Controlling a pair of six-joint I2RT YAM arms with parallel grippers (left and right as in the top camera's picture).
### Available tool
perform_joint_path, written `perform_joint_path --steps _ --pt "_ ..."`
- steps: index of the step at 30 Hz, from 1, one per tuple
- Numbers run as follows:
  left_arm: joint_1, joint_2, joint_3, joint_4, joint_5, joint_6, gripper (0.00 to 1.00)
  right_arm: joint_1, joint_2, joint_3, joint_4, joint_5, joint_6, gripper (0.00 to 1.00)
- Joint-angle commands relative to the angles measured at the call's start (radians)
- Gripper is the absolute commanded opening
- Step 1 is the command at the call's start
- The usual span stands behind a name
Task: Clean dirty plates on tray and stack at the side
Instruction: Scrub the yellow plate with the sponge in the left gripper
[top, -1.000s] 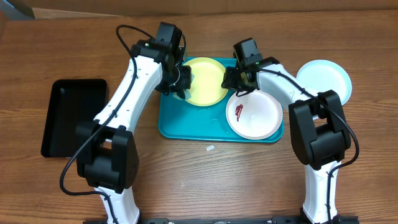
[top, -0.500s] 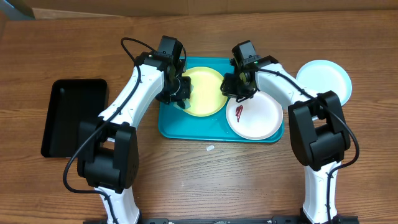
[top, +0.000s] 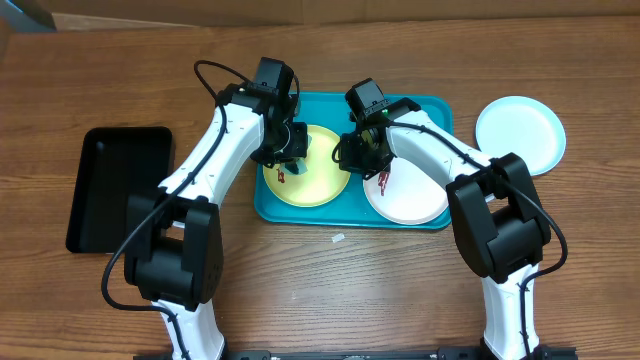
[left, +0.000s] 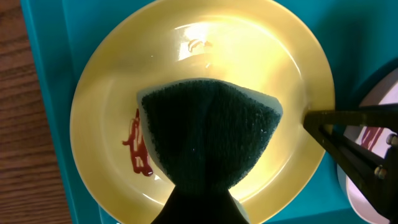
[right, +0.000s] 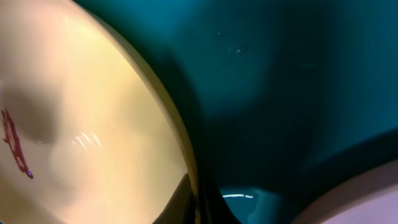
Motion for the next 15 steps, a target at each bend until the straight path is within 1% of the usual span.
perform_joint_path --steps 1,3,6,15 --pt "-0.004 -0.021 -0.037 0.01 0.013 -0.047 0.04 -0.003 0.018 -0.018 -0.013 0.089 0.031 0.04" --pt "-0.006 -0.021 -0.064 0.029 0.015 -0.073 0.04 -0.003 0.018 -0.018 -0.006 0.126 0.068 0.04" --pt "-0.011 -0.021 -0.107 0.077 0.02 -0.078 0.04 -0.003 0.018 -0.018 0.005 0.177 0.121 0.04" --pt "-0.018 -0.021 -0.188 0.204 0.019 -0.084 0.04 -0.002 0.018 -0.018 -0.003 0.174 0.122 0.04"
